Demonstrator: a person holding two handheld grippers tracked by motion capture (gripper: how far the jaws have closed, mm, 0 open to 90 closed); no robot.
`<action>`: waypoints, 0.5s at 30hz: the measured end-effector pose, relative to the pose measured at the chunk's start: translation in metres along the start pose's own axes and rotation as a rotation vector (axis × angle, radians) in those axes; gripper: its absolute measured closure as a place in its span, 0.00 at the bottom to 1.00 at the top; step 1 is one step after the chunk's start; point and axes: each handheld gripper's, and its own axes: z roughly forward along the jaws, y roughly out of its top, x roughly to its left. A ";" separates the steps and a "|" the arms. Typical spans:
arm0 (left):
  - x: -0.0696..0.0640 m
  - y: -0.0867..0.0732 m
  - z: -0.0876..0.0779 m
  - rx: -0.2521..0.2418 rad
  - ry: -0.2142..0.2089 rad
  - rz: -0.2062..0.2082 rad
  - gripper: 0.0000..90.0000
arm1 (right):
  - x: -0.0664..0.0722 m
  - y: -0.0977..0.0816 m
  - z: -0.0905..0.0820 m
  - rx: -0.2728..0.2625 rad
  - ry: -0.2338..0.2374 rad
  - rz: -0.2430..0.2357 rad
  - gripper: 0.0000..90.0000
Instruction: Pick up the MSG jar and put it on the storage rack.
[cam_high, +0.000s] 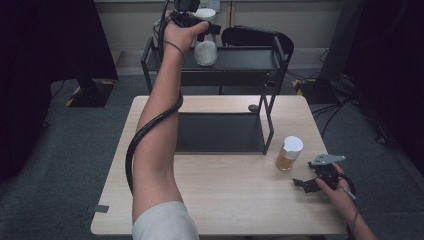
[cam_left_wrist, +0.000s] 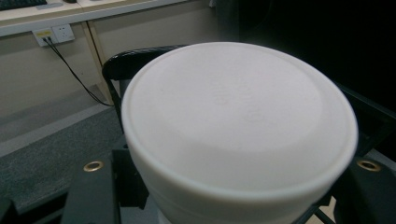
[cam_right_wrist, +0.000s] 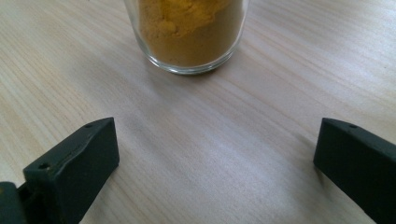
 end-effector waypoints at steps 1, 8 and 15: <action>0.000 0.000 0.001 0.002 0.001 0.000 0.38 | 0.000 0.000 0.000 0.000 0.000 0.000 0.00; 0.001 -0.002 0.008 0.013 0.005 -0.010 0.38 | 0.000 0.000 0.000 0.000 0.000 0.000 0.00; 0.000 -0.004 0.010 0.004 0.006 -0.013 0.38 | 0.000 0.000 0.000 0.000 0.000 0.000 0.00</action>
